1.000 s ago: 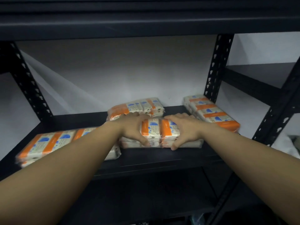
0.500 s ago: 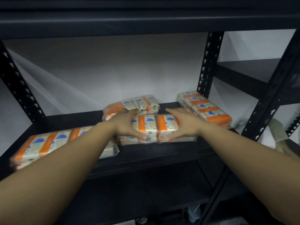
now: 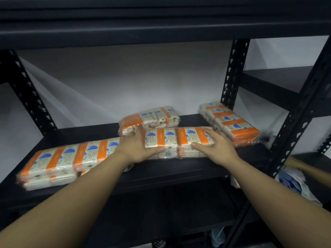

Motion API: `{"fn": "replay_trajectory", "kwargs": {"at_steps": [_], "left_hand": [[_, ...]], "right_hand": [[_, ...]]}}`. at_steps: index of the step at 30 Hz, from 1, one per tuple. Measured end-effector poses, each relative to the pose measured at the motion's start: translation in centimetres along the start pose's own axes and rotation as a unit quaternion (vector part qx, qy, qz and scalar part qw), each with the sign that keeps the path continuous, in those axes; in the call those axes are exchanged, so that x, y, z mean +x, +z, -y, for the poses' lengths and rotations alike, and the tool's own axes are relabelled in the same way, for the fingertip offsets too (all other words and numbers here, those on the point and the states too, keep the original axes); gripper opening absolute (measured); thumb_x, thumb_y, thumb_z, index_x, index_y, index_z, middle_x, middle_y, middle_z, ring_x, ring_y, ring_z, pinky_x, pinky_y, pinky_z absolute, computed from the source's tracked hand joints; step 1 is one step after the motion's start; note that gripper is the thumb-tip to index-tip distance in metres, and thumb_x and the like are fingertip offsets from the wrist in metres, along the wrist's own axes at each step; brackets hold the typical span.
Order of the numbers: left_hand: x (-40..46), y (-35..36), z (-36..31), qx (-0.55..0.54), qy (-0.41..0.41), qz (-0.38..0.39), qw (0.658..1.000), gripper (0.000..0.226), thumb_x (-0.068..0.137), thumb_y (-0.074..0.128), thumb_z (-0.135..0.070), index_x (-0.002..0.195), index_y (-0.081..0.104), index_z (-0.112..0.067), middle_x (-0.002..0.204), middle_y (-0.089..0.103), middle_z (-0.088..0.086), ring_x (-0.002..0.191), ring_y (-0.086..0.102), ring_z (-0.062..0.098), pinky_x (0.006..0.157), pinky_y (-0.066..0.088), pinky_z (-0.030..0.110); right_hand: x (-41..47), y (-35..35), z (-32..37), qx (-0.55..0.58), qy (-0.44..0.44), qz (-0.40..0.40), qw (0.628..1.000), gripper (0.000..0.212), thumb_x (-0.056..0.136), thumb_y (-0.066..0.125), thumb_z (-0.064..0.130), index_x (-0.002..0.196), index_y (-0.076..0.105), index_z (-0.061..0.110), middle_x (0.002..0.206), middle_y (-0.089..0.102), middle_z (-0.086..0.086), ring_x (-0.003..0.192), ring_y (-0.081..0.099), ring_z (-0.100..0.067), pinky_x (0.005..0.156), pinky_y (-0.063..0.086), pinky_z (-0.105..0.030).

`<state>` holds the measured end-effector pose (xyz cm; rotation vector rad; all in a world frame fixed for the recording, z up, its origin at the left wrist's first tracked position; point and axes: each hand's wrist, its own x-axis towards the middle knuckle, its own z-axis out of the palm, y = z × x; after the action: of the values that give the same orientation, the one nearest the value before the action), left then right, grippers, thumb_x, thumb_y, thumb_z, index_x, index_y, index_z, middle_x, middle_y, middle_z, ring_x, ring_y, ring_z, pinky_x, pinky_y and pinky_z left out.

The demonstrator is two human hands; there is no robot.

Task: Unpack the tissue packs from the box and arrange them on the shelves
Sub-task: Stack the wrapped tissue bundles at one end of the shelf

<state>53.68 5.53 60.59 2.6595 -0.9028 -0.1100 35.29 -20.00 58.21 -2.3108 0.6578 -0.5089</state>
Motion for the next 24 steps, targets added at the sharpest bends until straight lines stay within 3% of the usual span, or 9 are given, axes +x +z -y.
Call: {"fn": "replay_trajectory", "kwargs": {"at_steps": [4, 8, 12, 14, 17, 19, 21, 23, 24], "left_hand": [[0.0, -0.5, 0.0, -0.003, -0.015, 0.015, 1.000, 0.122, 0.071, 0.040, -0.101, 0.162, 0.013, -0.024, 0.158, 0.049, 0.004, 0.150, 0.038, 0.035, 0.127, 0.010, 0.062], [0.3, 0.3, -1.5, -0.160, -0.016, 0.021, 0.987, 0.118, 0.069, 0.058, -0.094, 0.156, 0.025, -0.020, 0.145, 0.059, -0.003, 0.132, 0.058, 0.025, 0.109, 0.046, 0.044], [0.3, 1.5, -2.7, -0.266, -0.030, -0.013, 0.963, 0.094, 0.081, 0.080, -0.061, 0.150, 0.034, -0.017, 0.135, 0.059, -0.006, 0.119, 0.060, 0.017, 0.094, 0.046, 0.030], [0.5, 1.8, -2.8, -0.293, -0.032, -0.017, 0.955, 0.089, 0.080, 0.084, -0.055, 0.146, 0.037, -0.018, 0.134, 0.060, -0.005, 0.112, 0.059, 0.014, 0.093, 0.048, 0.030], [0.8, 1.9, -2.9, -0.326, -0.035, -0.008, 0.945, 0.084, 0.080, 0.086, -0.050, 0.143, 0.039, -0.020, 0.128, 0.061, -0.008, 0.112, 0.061, 0.015, 0.089, 0.049, 0.030], [1.0, 1.7, -2.9, -0.326, -0.030, -0.002, 0.945, 0.090, 0.080, 0.086, -0.051, 0.148, 0.036, -0.020, 0.129, 0.059, -0.008, 0.121, 0.062, 0.019, 0.092, 0.049, 0.031], [1.2, 1.2, -2.6, -0.302, -0.018, 0.014, 0.953, 0.106, 0.079, 0.084, -0.056, 0.160, 0.024, -0.023, 0.144, 0.055, -0.004, 0.132, 0.057, 0.024, 0.101, 0.048, 0.036], [1.5, 0.4, -2.0, -0.253, 0.006, 0.059, 0.966, 0.116, 0.075, 0.082, -0.064, 0.164, 0.016, -0.033, 0.159, 0.043, -0.001, 0.137, 0.051, 0.025, 0.109, 0.044, 0.041], [1.6, -0.1, -1.6, -0.223, 0.021, 0.092, 0.970, 0.116, 0.072, 0.083, -0.066, 0.164, 0.017, -0.038, 0.161, 0.040, -0.002, 0.137, 0.049, 0.024, 0.111, 0.043, 0.041]], "right_hand": [[-0.2, -0.6, -0.2, 0.036, 0.008, -0.001, 0.999, 0.099, 0.074, 0.078, 0.070, 0.155, 0.042, 0.026, 0.144, 0.055, 0.006, 0.122, 0.053, -0.012, 0.102, 0.048, -0.037], [-0.4, -0.9, 0.4, 0.082, 0.020, 0.003, 0.996, 0.100, 0.078, 0.083, 0.056, 0.159, 0.034, 0.022, 0.142, 0.052, 0.010, 0.126, 0.051, -0.012, 0.103, 0.045, -0.035], [-0.5, -0.4, 0.9, 0.087, 0.022, 0.013, 0.996, 0.089, 0.080, 0.087, 0.043, 0.153, 0.041, 0.022, 0.116, 0.053, 0.024, 0.110, 0.056, -0.002, 0.085, 0.043, -0.016], [-0.6, -0.3, 1.0, 0.076, 0.011, 0.009, 0.997, 0.083, 0.079, 0.088, 0.039, 0.148, 0.046, 0.021, 0.102, 0.049, 0.033, 0.093, 0.054, 0.010, 0.074, 0.036, -0.006], [-0.6, 0.0, 0.8, 0.066, 0.006, 0.005, 0.998, 0.080, 0.079, 0.089, 0.039, 0.146, 0.049, 0.021, 0.097, 0.045, 0.036, 0.084, 0.046, 0.018, 0.068, 0.033, -0.004], [-0.6, -0.1, 0.7, 0.060, -0.002, 0.012, 0.998, 0.086, 0.077, 0.089, 0.043, 0.149, 0.047, 0.021, 0.106, 0.053, 0.030, 0.091, 0.053, 0.010, 0.071, 0.034, -0.005], [-0.4, -0.7, 0.4, 0.042, -0.014, 0.036, 0.998, 0.097, 0.073, 0.089, 0.052, 0.154, 0.041, 0.027, 0.129, 0.059, 0.015, 0.112, 0.057, -0.003, 0.081, 0.044, -0.012], [-0.2, -1.3, 0.1, -0.006, -0.029, 0.065, 0.997, 0.110, 0.065, 0.088, 0.065, 0.157, 0.032, 0.042, 0.152, 0.045, 0.004, 0.134, 0.050, -0.018, 0.104, 0.051, -0.037], [0.0, -1.4, 0.0, -0.039, -0.032, 0.077, 0.996, 0.114, 0.062, 0.087, 0.070, 0.157, 0.027, 0.049, 0.160, 0.033, 0.000, 0.143, 0.041, -0.025, 0.112, 0.045, -0.050]]}}
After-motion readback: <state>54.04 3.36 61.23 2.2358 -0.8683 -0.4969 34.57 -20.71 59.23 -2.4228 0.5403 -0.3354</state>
